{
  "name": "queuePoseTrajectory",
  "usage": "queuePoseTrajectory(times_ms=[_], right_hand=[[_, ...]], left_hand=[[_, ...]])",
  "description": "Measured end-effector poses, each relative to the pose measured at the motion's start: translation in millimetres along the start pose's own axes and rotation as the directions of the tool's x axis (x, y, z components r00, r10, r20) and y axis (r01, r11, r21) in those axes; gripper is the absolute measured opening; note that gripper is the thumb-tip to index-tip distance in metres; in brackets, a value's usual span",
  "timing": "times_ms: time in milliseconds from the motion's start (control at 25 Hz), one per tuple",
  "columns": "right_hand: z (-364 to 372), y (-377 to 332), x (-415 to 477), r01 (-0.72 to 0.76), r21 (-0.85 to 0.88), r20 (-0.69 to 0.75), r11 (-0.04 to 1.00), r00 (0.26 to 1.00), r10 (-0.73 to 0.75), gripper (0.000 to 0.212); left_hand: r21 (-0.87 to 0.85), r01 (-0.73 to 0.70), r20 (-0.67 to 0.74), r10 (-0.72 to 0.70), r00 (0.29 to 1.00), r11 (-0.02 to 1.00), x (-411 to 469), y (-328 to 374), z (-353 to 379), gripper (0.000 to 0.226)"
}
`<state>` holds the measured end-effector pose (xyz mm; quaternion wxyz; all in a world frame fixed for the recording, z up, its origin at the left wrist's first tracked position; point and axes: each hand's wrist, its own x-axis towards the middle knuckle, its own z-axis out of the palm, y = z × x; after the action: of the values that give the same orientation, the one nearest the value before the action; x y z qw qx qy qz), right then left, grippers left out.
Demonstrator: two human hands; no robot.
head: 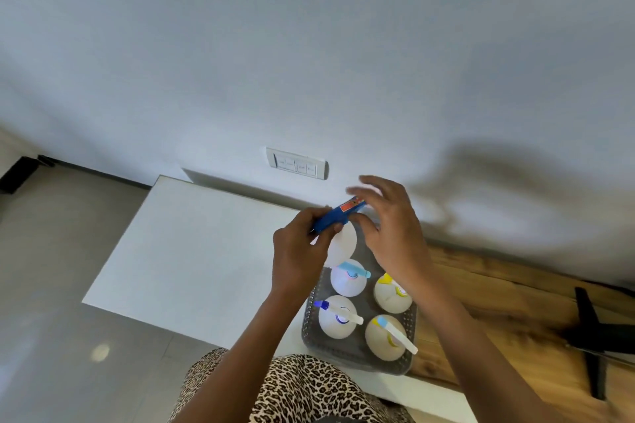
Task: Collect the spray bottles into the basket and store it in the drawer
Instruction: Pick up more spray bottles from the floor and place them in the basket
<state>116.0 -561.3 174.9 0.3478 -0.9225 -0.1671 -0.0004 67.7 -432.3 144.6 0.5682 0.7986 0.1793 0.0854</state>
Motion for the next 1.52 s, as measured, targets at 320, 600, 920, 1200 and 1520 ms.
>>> queuePoseTrajectory(times_ms=[320,600,920,1200,1520], right_hand=[[1,-6,5,-0.507,0.252,0.020,0.824,0.854,0.520,0.048],[-21,20,22,-0.453,0.066,0.078,0.889,0.891,0.448,0.019],[12,80,47,-0.200,-0.194,0.375,0.960,0.889,0.261,0.008],[83,128,51,-0.057,-0.355,0.499,0.933,0.833,0.241,0.029],[118,155,49,-0.003,-0.407,0.545,0.913,0.801,0.246,0.027]], left_hand=[[0.051,-0.032,-0.068,0.036,0.997,0.998,-14,11,38,0.025],[-0.064,-0.018,0.132,0.027,0.991,0.998,-24,9,46,0.045],[0.033,0.093,-0.125,-0.088,0.988,0.995,-25,-22,10,0.022],[0.068,0.195,-0.159,-0.183,0.970,0.978,-35,-41,5,0.017],[0.096,0.265,-0.154,-0.249,0.956,0.959,-40,-55,2,0.015]])
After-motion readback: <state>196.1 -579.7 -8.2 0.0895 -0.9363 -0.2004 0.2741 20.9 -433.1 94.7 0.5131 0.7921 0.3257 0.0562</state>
